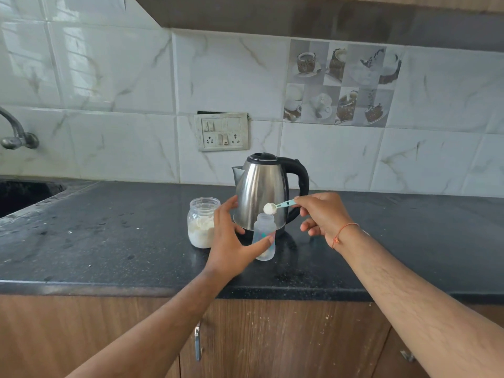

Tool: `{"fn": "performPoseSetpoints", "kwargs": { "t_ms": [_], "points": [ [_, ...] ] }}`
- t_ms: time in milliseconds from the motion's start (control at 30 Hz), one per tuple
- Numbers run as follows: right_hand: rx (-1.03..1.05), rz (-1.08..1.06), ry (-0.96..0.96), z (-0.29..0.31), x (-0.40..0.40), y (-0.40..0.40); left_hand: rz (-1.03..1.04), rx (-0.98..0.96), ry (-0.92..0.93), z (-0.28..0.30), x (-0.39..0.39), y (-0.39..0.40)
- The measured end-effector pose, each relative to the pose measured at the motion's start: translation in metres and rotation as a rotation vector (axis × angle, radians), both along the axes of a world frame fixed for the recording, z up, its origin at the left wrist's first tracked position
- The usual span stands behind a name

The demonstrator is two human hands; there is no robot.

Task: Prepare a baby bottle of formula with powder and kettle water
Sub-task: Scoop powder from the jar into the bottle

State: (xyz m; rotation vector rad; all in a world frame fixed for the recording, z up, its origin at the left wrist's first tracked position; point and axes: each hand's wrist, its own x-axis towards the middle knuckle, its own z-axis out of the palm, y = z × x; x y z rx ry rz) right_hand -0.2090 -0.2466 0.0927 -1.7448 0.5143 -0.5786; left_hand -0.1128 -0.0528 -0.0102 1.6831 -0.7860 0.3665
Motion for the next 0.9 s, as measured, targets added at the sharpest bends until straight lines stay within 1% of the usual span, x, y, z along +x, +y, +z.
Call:
{"fn": "performPoseSetpoints", "kwargs": {
  "t_ms": [100, 167, 233, 300, 433, 500, 633, 900],
  "points": [
    [-0.019, 0.003, -0.006, -0.002, -0.002, 0.001, -0.05, 0.048, 0.092, -0.004, 0.012, -0.008],
    [-0.024, 0.006, -0.011, -0.003, -0.002, 0.003, -0.126, 0.147, 0.208, -0.003, 0.017, -0.008],
    [-0.027, 0.009, -0.011, -0.003, -0.002, 0.006, -0.206, 0.287, 0.275, 0.002, 0.019, -0.006],
    [-0.041, 0.006, -0.013, -0.004, -0.001, 0.007, -0.239, 0.395, 0.305, 0.007, 0.022, -0.006],
    [-0.133, -0.018, -0.018, -0.004, -0.001, 0.01, -0.208, 0.46, 0.319, 0.007, 0.029, -0.005],
    [-0.196, -0.028, -0.025, -0.004, -0.003, 0.01, -0.182, 0.464, 0.309, 0.003, 0.03, -0.006],
    [-0.343, -0.037, -0.021, -0.001, -0.006, 0.014, -0.172, 0.412, 0.288, 0.0, 0.027, -0.007],
    [-0.805, -0.031, -0.008, 0.009, -0.006, 0.02, -0.166, 0.388, 0.286, -0.005, 0.029, -0.008]
  ]
}}
